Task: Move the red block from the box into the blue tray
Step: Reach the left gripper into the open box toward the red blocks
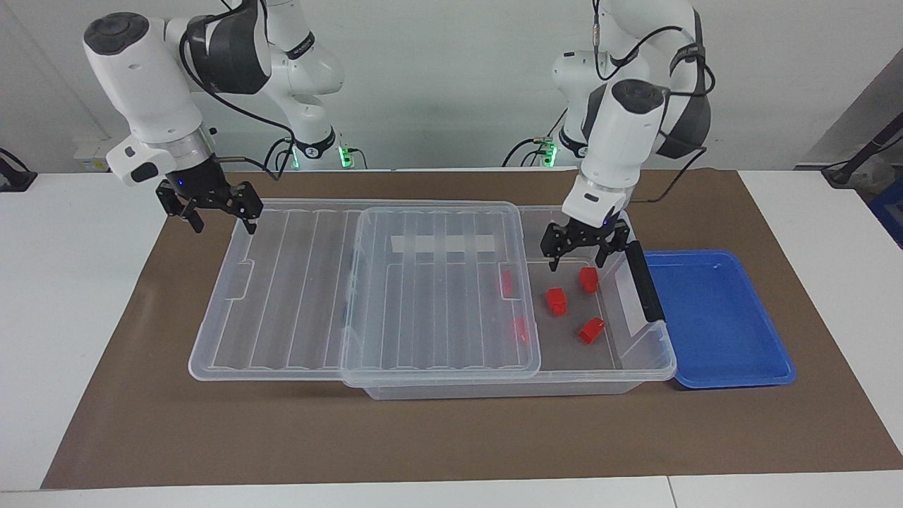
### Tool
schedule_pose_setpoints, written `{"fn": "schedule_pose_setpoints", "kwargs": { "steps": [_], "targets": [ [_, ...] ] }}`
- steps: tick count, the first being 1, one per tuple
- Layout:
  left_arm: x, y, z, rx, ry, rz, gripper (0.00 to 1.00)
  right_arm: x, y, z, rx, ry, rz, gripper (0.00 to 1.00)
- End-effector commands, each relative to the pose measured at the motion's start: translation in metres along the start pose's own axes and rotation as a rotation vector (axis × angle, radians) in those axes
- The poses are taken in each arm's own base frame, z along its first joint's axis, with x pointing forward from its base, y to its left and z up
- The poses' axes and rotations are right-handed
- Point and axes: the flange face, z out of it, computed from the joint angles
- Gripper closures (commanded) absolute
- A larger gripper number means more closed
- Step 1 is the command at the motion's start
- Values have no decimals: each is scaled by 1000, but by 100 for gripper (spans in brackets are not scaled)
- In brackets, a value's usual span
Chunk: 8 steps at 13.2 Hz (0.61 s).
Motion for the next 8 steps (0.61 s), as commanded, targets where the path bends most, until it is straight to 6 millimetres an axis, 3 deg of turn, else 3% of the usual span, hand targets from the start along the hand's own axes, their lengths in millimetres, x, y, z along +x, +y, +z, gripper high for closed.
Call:
{"fn": "schedule_pose_setpoints", "kwargs": {
  "steps": [1,3,6,8],
  "targets": [
    [-19,-10,13,-1,10,-11,0,11,-6,-17,-7,-8,54,0],
    [-21,-6,36,-5,-3,-4,0,7,-22,-27,-4,-15,72,0],
    [-22,2,72,-24,5,1,0,4,-21,-21,-5,-32,77,0],
    [-22,6,85,-30,23,20,0,2,-21,-18,-6,-37,72,0]
  ]
}}
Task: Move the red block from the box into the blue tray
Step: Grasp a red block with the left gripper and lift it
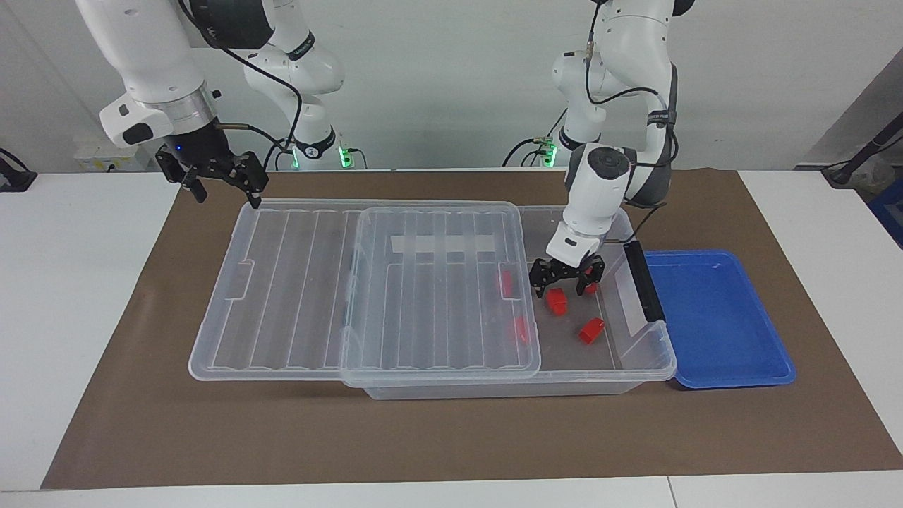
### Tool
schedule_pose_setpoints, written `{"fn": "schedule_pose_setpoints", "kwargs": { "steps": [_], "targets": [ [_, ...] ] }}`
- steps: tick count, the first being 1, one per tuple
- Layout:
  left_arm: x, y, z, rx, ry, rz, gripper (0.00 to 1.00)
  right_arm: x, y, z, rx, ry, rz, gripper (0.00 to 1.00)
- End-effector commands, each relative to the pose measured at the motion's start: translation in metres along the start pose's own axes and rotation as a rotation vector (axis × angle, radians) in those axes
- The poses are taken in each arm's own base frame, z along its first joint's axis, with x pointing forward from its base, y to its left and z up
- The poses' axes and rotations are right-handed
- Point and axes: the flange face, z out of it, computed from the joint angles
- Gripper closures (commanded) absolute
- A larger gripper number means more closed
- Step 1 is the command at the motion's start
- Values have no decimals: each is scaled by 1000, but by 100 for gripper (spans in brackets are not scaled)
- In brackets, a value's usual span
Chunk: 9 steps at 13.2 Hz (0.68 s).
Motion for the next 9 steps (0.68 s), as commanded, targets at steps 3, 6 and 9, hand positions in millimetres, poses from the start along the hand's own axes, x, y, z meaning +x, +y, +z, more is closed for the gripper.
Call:
{"fn": "schedule_pose_setpoints", "kwargs": {
  "steps": [3,6,9],
  "targets": [
    [-3,4,17,46,28,83,0,-3,3,8,-9,-31,10,0],
    [-3,3,17,48,27,83,20,-4,-1,6,-9,-30,1,0],
    [-4,1,18,63,5,85,92,-2,1,3,-14,-48,3,3]
  ]
}}
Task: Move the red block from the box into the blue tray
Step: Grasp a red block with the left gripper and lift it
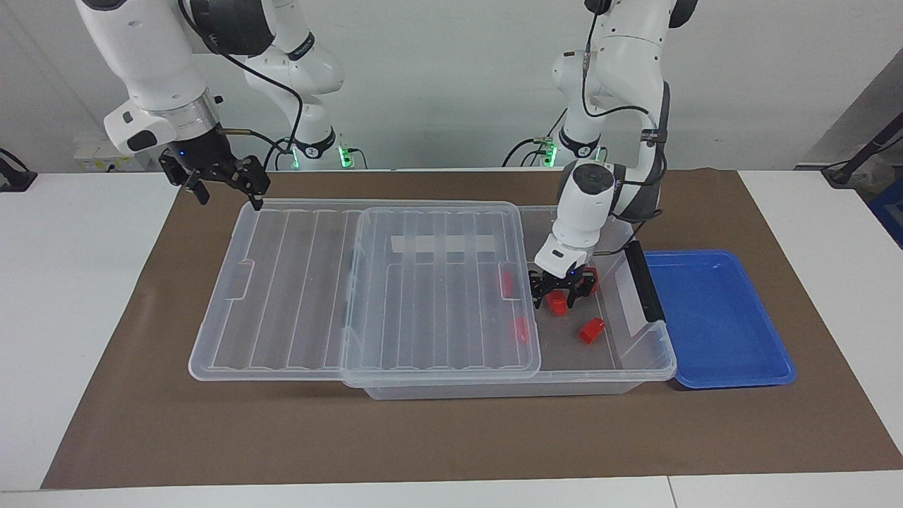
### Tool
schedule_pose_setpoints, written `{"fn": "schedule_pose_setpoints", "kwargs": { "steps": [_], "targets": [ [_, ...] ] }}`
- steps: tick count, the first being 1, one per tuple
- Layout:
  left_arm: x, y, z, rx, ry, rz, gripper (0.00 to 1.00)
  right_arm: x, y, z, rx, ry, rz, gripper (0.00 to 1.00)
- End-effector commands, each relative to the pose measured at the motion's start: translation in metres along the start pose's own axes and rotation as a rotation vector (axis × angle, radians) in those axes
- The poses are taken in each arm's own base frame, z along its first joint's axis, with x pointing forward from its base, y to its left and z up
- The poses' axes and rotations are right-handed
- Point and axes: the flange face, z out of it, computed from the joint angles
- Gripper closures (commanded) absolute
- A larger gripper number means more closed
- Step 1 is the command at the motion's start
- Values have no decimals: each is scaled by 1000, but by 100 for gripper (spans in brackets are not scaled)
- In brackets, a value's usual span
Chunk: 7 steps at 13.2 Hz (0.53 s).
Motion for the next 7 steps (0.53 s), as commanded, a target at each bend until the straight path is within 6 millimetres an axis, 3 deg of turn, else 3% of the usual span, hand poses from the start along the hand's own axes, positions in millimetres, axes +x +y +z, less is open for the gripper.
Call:
{"fn": "schedule_pose_setpoints", "kwargs": {
  "steps": [1,2,4,5,7],
  "targets": [
    [-1,-4,-1,27,-6,11,100,-1,0,-11,-12,-7,1,3],
    [0,-5,-3,34,-15,11,100,1,-5,-21,-14,12,-8,3],
    [12,-6,-19,68,-47,13,100,5,-7,-15,4,-2,-12,2],
    [22,-8,-38,90,-72,5,100,4,-7,-13,3,-5,-25,1],
    [44,-11,-99,148,-144,-21,100,2,-5,-10,1,-11,-46,0]
  ]
}}
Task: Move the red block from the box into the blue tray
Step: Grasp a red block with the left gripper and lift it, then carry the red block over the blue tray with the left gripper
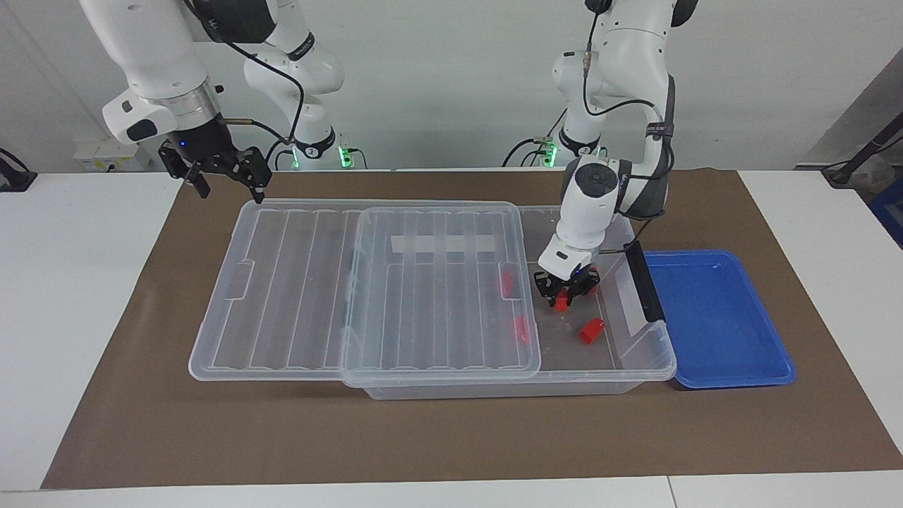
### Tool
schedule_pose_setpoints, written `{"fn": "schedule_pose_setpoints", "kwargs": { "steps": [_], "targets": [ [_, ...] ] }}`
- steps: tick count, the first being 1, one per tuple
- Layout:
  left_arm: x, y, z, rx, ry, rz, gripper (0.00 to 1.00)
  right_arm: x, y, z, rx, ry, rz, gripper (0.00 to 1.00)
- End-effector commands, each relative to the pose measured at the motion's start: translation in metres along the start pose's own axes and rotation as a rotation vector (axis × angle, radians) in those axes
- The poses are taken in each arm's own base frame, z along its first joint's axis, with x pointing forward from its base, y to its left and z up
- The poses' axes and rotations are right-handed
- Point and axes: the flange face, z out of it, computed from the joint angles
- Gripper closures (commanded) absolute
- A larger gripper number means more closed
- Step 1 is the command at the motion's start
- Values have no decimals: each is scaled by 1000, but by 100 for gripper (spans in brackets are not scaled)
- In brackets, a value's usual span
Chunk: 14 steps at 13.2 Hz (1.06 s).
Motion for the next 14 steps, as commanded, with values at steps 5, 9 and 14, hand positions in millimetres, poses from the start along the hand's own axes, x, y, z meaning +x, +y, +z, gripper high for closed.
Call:
{"fn": "schedule_pose_setpoints", "kwargs": {
  "steps": [5,9,14],
  "targets": [
    [31,-54,-170,119,-169,51,100,2,16,21,3,15,-2,100],
    [55,-188,-173,78,-132,217,100,12,53,62,11,87,21,100],
    [54,-258,-93,80,38,277,100,24,89,108,9,152,60,100]
  ]
}}
